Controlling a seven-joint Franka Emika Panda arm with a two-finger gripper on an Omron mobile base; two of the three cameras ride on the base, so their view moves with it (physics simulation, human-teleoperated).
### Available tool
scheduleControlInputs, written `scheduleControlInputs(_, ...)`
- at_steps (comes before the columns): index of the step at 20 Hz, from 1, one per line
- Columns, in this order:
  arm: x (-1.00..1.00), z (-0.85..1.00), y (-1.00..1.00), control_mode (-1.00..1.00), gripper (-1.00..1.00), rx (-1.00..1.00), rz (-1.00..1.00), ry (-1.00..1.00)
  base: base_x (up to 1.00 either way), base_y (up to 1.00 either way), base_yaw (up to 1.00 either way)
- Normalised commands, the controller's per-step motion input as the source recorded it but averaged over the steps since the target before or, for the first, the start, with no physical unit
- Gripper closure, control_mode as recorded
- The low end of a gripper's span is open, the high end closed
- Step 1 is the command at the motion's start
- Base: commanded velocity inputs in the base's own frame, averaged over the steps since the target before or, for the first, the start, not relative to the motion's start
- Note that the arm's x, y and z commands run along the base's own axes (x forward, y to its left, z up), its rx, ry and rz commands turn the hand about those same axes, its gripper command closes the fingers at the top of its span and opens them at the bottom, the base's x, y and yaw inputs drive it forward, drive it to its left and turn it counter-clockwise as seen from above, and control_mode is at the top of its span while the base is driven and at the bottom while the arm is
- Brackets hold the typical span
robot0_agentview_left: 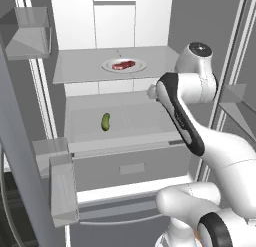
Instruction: Retrieve the steak from the fridge and place it on the cutting board.
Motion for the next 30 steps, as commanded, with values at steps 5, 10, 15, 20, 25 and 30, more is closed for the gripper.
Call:
scheduleControlInputs(5,0.00,0.87,0.68,-1.00,-1.00,0.00,-0.09,-0.26,0.00,0.00,0.00)
scheduleControlInputs(10,0.11,0.49,0.27,-1.00,-1.00,0.00,-0.10,0.00,0.00,0.00,0.00)
scheduleControlInputs(15,0.31,0.30,0.00,-1.00,-1.00,0.00,-0.02,0.03,0.00,0.00,0.00)
scheduleControlInputs(20,0.59,0.00,0.00,-1.00,-1.00,0.00,-0.02,0.00,0.00,0.00,0.00)
scheduleControlInputs(25,0.74,0.00,0.09,-1.00,-1.00,0.00,-0.04,0.07,0.00,0.00,0.00)
scheduleControlInputs(30,0.76,0.00,0.43,-1.00,-1.00,0.00,-0.04,0.07,0.00,0.00,0.00)
